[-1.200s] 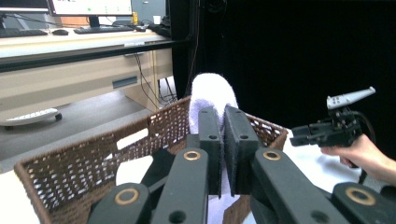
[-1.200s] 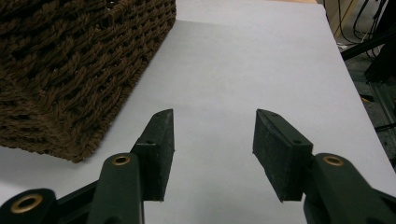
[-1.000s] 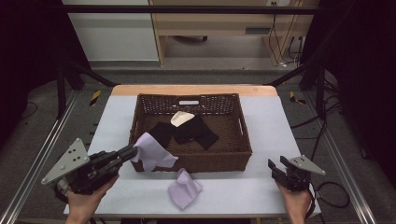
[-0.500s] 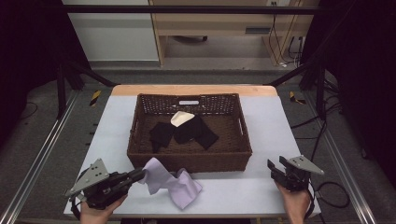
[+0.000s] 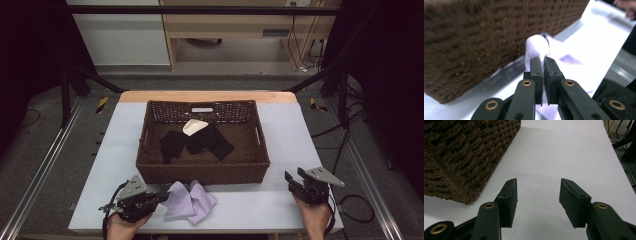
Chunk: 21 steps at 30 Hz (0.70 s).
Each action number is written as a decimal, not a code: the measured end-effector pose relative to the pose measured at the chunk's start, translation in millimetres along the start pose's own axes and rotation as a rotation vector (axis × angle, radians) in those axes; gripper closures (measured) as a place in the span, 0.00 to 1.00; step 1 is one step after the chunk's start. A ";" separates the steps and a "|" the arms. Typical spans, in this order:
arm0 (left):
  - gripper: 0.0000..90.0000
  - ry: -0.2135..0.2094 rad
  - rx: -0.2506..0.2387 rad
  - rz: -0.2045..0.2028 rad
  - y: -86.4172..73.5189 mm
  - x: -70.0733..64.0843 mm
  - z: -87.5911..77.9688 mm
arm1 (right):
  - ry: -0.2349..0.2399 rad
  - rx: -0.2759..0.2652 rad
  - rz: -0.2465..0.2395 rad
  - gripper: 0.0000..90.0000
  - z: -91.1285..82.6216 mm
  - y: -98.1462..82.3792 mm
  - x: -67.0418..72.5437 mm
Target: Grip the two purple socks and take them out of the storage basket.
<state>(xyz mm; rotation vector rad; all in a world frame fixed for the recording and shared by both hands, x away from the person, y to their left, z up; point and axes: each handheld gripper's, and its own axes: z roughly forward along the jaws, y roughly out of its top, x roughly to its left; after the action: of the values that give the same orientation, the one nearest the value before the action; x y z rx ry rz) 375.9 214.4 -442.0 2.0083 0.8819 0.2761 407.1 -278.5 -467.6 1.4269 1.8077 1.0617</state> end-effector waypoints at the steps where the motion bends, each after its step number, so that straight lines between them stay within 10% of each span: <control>1: 0.95 -0.002 0.016 0.002 -1.3 0.2 4.4 | 0.000 0.004 0.001 0.54 0.5 0.0 0.8; 12: 0.75 0.052 0.045 0.047 -6.0 2.8 12.5 | 0.010 0.036 -0.011 0.52 9.0 -2.0 4.2; 21: 0.47 0.144 -0.039 0.013 -10.1 17.6 -15.7 | -0.002 0.039 -0.008 0.47 7.9 -2.3 3.6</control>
<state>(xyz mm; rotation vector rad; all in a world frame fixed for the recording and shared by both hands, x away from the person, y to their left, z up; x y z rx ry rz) 375.9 240.0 -443.6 1.9778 0.9463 0.4466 411.6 -273.5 -473.5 1.4423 1.8405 1.0258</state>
